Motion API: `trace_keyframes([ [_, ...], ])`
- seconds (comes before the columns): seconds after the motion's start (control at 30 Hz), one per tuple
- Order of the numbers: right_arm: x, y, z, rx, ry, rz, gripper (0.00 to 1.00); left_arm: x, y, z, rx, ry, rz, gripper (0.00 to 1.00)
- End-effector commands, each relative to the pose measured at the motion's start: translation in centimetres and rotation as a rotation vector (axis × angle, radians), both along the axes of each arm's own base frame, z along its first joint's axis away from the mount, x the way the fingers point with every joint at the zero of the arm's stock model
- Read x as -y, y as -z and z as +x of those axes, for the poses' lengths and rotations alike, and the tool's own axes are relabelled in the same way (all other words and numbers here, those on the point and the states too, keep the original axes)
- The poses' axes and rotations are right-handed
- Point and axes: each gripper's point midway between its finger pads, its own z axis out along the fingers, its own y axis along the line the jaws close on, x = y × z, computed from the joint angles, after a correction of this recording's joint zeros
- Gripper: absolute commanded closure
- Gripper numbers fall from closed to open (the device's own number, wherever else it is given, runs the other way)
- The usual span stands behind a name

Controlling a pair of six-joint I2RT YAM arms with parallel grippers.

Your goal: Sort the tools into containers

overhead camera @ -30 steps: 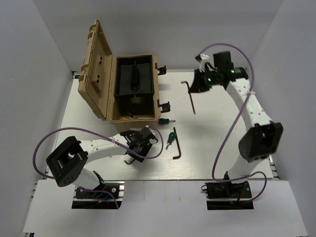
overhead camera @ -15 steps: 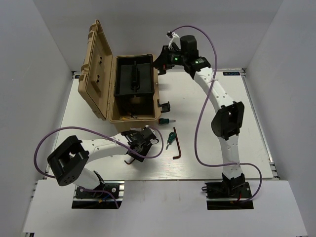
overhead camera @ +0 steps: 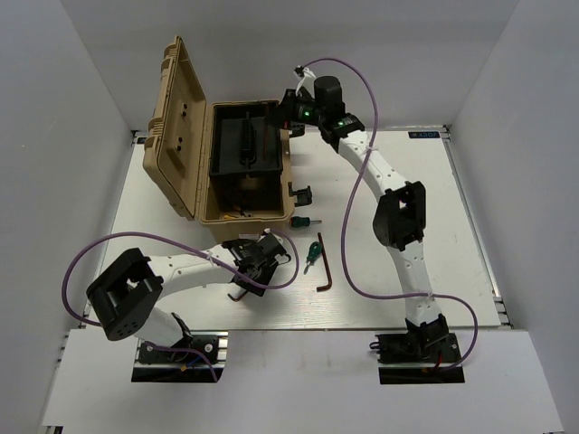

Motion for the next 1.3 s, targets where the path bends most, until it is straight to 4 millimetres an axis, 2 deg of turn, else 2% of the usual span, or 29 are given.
trace_keyframes([
  [0.0, -1.4, -0.7, -1.4, 0.043, -0.078, 0.027, 0.86, 0.0, 0.3, -0.1, 0.007, -0.012, -0.013, 0.40],
  [0.03, -1.4, -0.9, -1.9, 0.044, -0.098, 0.026, 0.70, -0.1, 0.5, -0.2, 0.002, -0.012, -0.005, 0.40],
  [0.1, -1.2, -1.3, -2.3, 0.044, -0.113, 0.024, 0.60, 0.2, 0.7, -0.3, -0.006, -0.010, -0.011, 0.41],
  [0.13, -0.9, -2.7, -3.1, 0.061, -0.136, 0.033, 0.53, 0.1, 0.9, -0.3, -0.012, -0.010, -0.004, 0.41],
  [0.2, -0.2, -3.8, -3.3, 0.087, -0.148, 0.030, 0.50, 0.1, 0.9, -0.3, -0.012, -0.010, -0.004, 0.41],
  [0.27, 1.1, -6.6, -4.7, 0.130, -0.176, 0.032, 0.49, 0.1, 0.9, -0.3, -0.012, -0.010, -0.004, 0.41],
  [0.3, 2.0, -6.8, -4.8, 0.138, -0.184, 0.025, 0.49, 0.2, 1.1, -0.5, -0.019, -0.007, -0.011, 0.41],
  [0.4, 5.5, -10.6, -6.4, 0.198, -0.177, 0.009, 0.52, 0.3, 1.4, -0.8, -0.036, 0.008, -0.022, 0.44],
  [0.43, 6.8, -9.7, -6.2, 0.156, -0.157, -0.014, 0.52, 0.4, 1.4, -1.0, -0.045, 0.011, -0.029, 0.44],
  [0.47, 8.5, -11.4, -6.8, 0.182, -0.138, -0.013, 0.53, 0.1, 1.9, -1.3, -0.058, 0.010, -0.012, 0.47],
  [0.5, 9.2, -11.5, -7.0, 0.173, -0.126, -0.019, 0.53, 0.4, 1.9, -1.4, -0.067, 0.024, -0.026, 0.48],
  [0.53, 10.7, -10.4, -6.6, 0.126, -0.103, -0.033, 0.53, 0.5, 2.2, -1.8, -0.088, 0.029, -0.029, 0.49],
  [0.57, 12.3, -11.9, -7.1, 0.142, -0.078, -0.025, 0.53, 0.3, 2.5, -2.1, -0.103, 0.031, -0.027, 0.49],
  [0.63, 14.1, -11.9, -7.0, 0.131, -0.052, -0.026, 0.55, 0.6, 2.9, -2.5, -0.121, 0.038, -0.045, 0.49],
  [0.73, 16.5, -10.7, -8.5, 0.077, -0.050, -0.028, 0.55, 0.4, 3.6, -2.8, -0.141, 0.039, -0.036, 0.49],
  [0.77, 16.6, -9.7, -9.1, 0.048, -0.063, -0.030, 0.56, 0.3, 3.8, -2.9, -0.147, 0.038, -0.028, 0.49],
  [0.93, 18.1, -9.2, -11.8, 0.023, -0.085, -0.026, 0.56, 0.3, 5.1, -3.6, -0.184, 0.043, -0.027, 0.53],
  [0.97, 18.3, -8.2, -12.1, -0.002, -0.088, -0.029, 0.56, 0.2, 5.3, -3.7, -0.185, 0.043, -0.026, 0.54],
  [1.03, 18.7, -8.7, -13.0, 0.012, -0.095, -0.029, 0.56, 0.5, 5.3, -3.6, -0.184, 0.047, -0.042, 0.59],
  [1.1, 18.8, -7.8, -13.6, -0.010, -0.100, -0.035, 0.56, 0.3, 5.6, -3.8, -0.189, 0.046, -0.035, 0.63],
  [1.2, 19.3, -7.6, -14.3, -0.014, -0.095, -0.038, 0.56, 0.1, 5.9, -3.7, -0.189, 0.033, -0.022, 0.69],
  [1.27, 19.7, -7.9, -14.6, -0.011, -0.088, -0.035, 0.56, -0.3, 6.1, -4.0, -0.202, 0.032, -0.004, 0.78],
])
